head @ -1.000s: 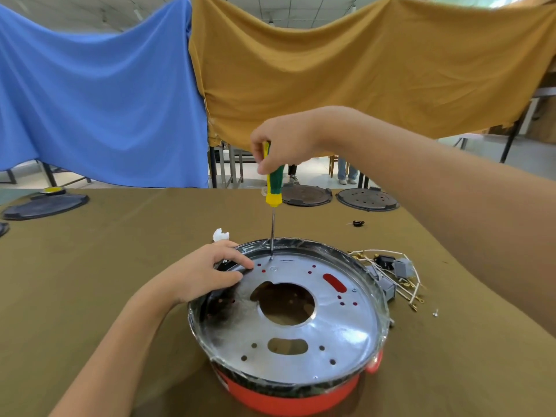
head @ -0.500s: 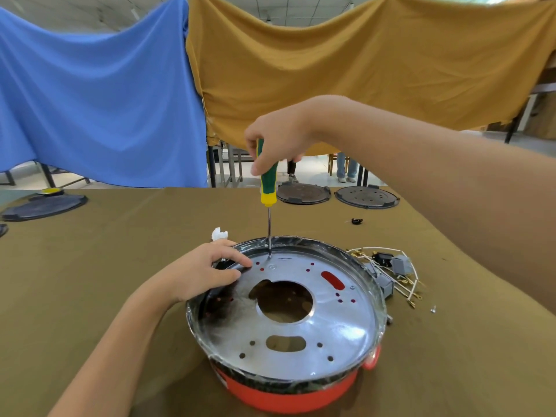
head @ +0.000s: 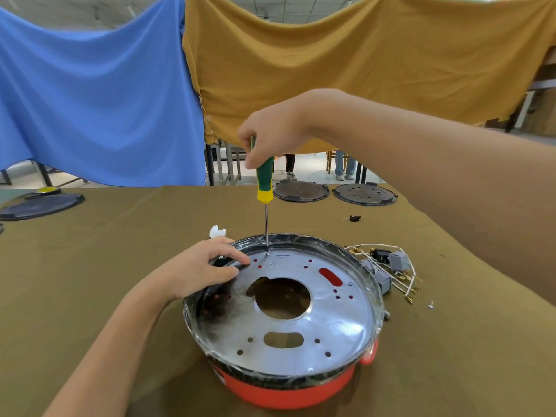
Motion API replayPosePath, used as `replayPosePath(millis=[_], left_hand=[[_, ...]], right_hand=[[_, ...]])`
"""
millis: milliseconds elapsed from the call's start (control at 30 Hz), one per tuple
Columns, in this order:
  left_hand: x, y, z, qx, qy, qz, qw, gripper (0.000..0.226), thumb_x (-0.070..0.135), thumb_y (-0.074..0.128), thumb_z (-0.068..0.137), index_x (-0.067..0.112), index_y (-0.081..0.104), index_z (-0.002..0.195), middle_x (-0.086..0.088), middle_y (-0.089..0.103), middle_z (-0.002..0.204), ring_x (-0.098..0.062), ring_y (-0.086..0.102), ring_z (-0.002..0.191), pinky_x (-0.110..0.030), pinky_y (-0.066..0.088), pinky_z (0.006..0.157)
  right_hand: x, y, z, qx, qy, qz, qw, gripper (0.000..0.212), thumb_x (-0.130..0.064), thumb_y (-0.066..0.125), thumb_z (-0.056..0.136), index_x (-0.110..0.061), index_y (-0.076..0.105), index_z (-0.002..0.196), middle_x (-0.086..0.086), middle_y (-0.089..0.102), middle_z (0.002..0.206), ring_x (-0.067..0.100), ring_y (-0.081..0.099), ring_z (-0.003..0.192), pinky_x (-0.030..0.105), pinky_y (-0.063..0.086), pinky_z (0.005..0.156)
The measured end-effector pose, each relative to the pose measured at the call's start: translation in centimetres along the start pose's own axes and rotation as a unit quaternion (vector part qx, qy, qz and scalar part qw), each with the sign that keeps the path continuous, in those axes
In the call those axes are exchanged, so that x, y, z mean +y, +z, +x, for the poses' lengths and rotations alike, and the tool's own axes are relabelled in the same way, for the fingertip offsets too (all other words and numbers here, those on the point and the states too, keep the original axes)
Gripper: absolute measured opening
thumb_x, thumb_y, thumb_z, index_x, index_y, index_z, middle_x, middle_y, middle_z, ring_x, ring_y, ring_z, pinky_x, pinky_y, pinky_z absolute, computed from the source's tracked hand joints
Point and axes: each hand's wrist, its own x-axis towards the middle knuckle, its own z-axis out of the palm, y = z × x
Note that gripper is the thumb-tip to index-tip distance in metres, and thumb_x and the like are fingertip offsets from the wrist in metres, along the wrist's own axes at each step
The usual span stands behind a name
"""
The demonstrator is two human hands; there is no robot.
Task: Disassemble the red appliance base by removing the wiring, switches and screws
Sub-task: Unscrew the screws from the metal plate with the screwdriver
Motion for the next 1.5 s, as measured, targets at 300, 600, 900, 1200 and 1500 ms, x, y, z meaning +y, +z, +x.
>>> replayPosePath(millis=[300,600,900,1200,1500], left_hand=[[-0.3,0.0,0.1,-0.005,0.0,-0.005,1.0,0.025,0.026,0.063,0.094,0.048,0.068,0.105,0.011,0.034,0.148,-0.006,0.026,0.14,-0.034,0.019,0.115],[-0.2,0.0,0.1,0.0,0.0,-0.003,1.0,0.026,0.026,0.063,0.094,0.049,0.068,0.103,0.008,0.034,0.151,-0.007,0.025,0.143,-0.036,0.017,0.117],[0.1,0.0,0.1,-0.003,-0.003,0.004,1.0,0.024,0.028,0.062,0.094,0.048,0.067,0.106,0.006,0.033,0.153,-0.009,0.028,0.141,-0.034,0.019,0.114],[-0.1,0.1,0.1,-0.004,-0.003,0.002,1.0,0.024,0.028,0.062,0.094,0.048,0.068,0.106,0.008,0.034,0.152,-0.007,0.027,0.141,-0.03,0.019,0.11],[-0.1,0.0,0.1,-0.007,-0.004,-0.004,1.0,0.024,0.029,0.062,0.094,0.05,0.068,0.104,0.014,0.035,0.145,-0.007,0.03,0.138,-0.032,0.02,0.113]], right_hand=[[0.2,0.9,-1.3,-0.006,0.07,-0.101,0.992,0.061,-0.075,0.048,0.086,-0.016,0.061,0.094,0.005,0.066,0.087,0.021,0.065,0.075,0.033,0.046,0.062],[1.1,1.0,-2.2,0.02,-0.065,0.185,0.98,0.023,-0.006,0.072,0.083,-0.014,0.065,0.104,-0.001,0.059,0.095,0.011,0.054,0.072,0.02,0.044,0.057],[0.4,0.7,-1.5,0.031,-0.01,0.011,0.999,0.017,-0.026,0.054,0.1,-0.012,0.062,0.104,0.003,0.06,0.092,0.016,0.051,0.069,0.025,0.038,0.057],[1.0,1.3,-1.8,0.018,0.042,-0.045,0.998,0.054,-0.062,0.051,0.093,-0.009,0.061,0.096,0.006,0.066,0.088,0.024,0.064,0.077,0.031,0.045,0.063],[0.8,1.4,-1.7,0.033,-0.022,0.086,0.995,0.024,-0.024,0.072,0.086,-0.016,0.062,0.106,0.009,0.064,0.11,0.015,0.055,0.073,0.023,0.042,0.058]])
